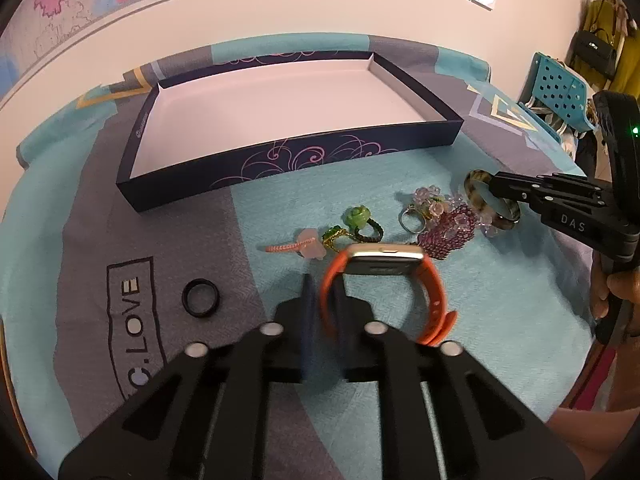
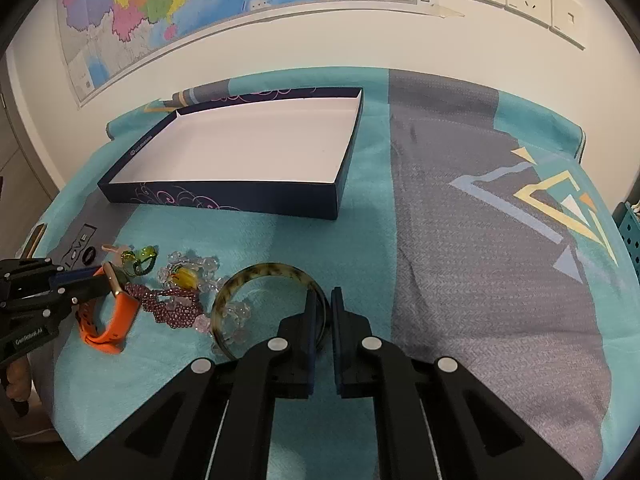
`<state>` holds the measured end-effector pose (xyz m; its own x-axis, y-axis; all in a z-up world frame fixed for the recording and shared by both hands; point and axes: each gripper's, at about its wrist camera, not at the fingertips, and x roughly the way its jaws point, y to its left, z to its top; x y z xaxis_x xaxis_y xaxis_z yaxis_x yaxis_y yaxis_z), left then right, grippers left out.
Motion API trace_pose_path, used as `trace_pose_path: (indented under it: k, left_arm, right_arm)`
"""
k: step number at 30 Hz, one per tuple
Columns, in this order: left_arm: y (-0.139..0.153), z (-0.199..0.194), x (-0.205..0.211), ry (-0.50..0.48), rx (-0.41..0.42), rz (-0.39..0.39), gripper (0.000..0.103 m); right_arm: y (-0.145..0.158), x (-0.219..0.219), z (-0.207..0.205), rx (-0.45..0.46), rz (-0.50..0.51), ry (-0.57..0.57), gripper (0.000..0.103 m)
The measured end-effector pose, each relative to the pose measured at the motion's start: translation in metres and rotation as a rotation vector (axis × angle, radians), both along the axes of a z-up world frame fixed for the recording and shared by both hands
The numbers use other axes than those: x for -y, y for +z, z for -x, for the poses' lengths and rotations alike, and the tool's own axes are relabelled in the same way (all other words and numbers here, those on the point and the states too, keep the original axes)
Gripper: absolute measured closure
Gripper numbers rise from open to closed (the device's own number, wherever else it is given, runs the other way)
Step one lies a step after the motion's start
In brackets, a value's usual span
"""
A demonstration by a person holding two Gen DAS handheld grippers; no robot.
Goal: Organize jewelry
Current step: 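Grasp the orange-strap watch with the left tool while the right tool grasps the tortoiseshell bangle, then carry the watch with the left tool into the box while the right tool carries the bangle and both open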
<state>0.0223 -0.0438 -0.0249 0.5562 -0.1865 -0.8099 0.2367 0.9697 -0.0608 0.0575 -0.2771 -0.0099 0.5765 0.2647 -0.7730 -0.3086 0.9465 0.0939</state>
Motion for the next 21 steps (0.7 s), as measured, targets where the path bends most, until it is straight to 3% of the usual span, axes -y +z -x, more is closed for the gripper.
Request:
trace_pose_path:
  k: [14,21]
  left_arm:
    - [0.036,-0.008,-0.036,0.017,0.022,0.181,0.095]
    - [0.061,-0.044,-0.062,0.097,0.080,0.189,0.095]
  right_arm:
    - [0.039,-0.005,-0.002,0.079,-0.107,0.055,0.097]
    - [0.055,-0.019,-0.031,0.113,-0.099,0.094,0.097]
